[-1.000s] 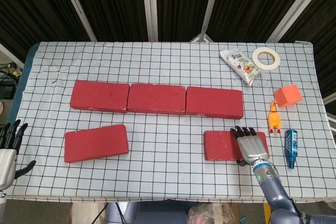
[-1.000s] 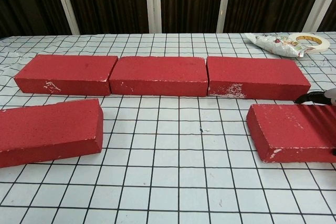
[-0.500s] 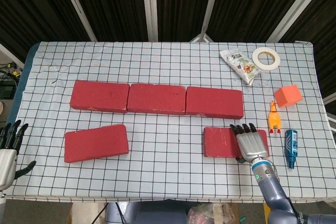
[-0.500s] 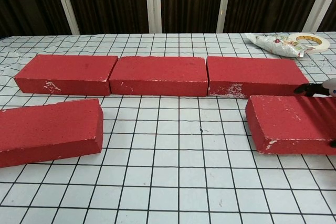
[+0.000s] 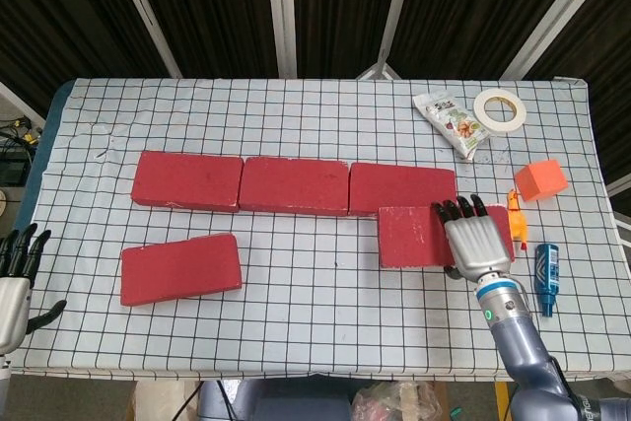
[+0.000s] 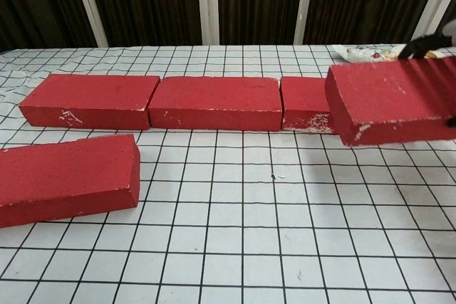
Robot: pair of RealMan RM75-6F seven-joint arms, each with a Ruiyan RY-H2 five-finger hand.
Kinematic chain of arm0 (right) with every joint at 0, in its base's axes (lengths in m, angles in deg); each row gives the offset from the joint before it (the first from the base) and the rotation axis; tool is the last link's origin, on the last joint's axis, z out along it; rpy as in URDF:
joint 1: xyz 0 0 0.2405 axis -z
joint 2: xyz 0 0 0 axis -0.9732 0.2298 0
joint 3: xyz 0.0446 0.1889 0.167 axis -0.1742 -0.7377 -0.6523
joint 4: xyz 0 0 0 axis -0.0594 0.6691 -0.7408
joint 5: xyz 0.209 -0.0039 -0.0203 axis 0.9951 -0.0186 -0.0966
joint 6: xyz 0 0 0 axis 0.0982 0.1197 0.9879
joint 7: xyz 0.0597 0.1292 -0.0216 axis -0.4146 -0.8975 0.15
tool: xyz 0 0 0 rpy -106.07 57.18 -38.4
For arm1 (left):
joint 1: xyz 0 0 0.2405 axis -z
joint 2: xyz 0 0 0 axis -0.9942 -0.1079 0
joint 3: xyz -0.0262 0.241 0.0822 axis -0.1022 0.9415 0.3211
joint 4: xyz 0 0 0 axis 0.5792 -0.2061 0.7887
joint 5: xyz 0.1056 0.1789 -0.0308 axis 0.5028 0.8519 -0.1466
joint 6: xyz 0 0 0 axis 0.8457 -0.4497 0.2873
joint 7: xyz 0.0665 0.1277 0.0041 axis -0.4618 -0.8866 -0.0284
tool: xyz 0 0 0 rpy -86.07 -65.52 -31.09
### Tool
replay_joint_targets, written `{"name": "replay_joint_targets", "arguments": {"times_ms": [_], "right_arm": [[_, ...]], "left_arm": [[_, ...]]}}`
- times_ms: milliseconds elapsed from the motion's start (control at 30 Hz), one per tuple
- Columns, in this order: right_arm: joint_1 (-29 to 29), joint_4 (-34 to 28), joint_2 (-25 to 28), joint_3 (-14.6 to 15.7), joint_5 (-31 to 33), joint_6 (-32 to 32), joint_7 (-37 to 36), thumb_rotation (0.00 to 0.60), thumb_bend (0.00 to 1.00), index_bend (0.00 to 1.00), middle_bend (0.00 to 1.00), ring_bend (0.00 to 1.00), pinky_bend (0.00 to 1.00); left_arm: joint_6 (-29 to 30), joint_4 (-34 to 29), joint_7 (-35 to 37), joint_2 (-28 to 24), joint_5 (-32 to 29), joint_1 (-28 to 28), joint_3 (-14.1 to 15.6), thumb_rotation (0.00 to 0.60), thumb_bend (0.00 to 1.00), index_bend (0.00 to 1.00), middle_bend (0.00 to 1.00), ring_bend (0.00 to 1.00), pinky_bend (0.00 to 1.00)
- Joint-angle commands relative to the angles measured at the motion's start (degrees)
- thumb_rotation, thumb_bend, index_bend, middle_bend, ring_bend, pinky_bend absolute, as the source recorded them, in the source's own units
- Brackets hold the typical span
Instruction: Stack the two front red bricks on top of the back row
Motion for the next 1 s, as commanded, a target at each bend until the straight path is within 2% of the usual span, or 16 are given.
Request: {"name": "replay_joint_targets", "arguments": {"times_ms": [33,133,233,333,400,500,700,1000], "right_arm": [[-6.65,-3.71,3.65,-5.60,9.55,0.09,3.87,0.600,0.24,0.18,0.24,0.09,0.00],[-13.39,-2.41,3.83,-9.93,21.03,2.72,6.24,0.600,0.24,0.18,0.24,0.09,0.00],[-21.90,2.82,2.24,-13.79,35.30,5.83,9.38,0.600,0.24,0.18,0.24,0.09,0.00],[-28.30,9.03,-0.37,-15.64,45.22,7.83,12.10,0.600,0.24,0.18,0.24,0.09,0.00],[-31.25,12.60,-2.10,-15.84,49.21,8.56,13.85,0.600,0.24,0.18,0.24,0.09,0.00],[-34.86,17.79,-4.61,-15.91,53.58,9.82,16.25,0.600,0.24,0.18,0.24,0.09,0.00],[-38.39,27.11,-9.08,-15.49,57.64,13.62,18.44,0.600,0.24,0.18,0.24,0.09,0.00],[-39.65,36.19,-15.60,-13.26,57.34,16.31,18.79,0.600,0.24,0.18,0.24,0.09,0.00]], "left_arm": [[-0.09,0.11,-0.27,0.11,-0.30,0.12,-0.21,0.600,0.00,0.06,0.00,0.00,0.10],[-0.31,0.32,-0.98,0.54,-0.82,0.33,-0.46,0.600,0.00,0.06,0.00,0.00,0.10],[-0.75,0.17,-1.73,0.73,-1.47,0.51,-0.55,0.600,0.00,0.06,0.00,0.00,0.10],[-0.55,0.18,-2.07,0.87,-1.86,0.55,-0.85,0.600,0.00,0.06,0.00,0.00,0.10],[-0.34,0.26,-2.18,0.96,-2.16,0.50,-1.03,0.600,0.00,0.06,0.00,0.00,0.10],[0.09,0.29,-2.13,0.93,-2.85,0.33,-1.41,0.600,0.00,0.06,0.00,0.00,0.10],[-0.02,0.59,-3.00,1.37,-4.91,0.48,-2.28,0.600,0.00,0.06,0.00,0.00,0.10],[-0.10,0.89,-4.44,1.89,-6.53,0.68,-2.73,0.600,0.00,0.06,0.00,0.00,0.10]]}}
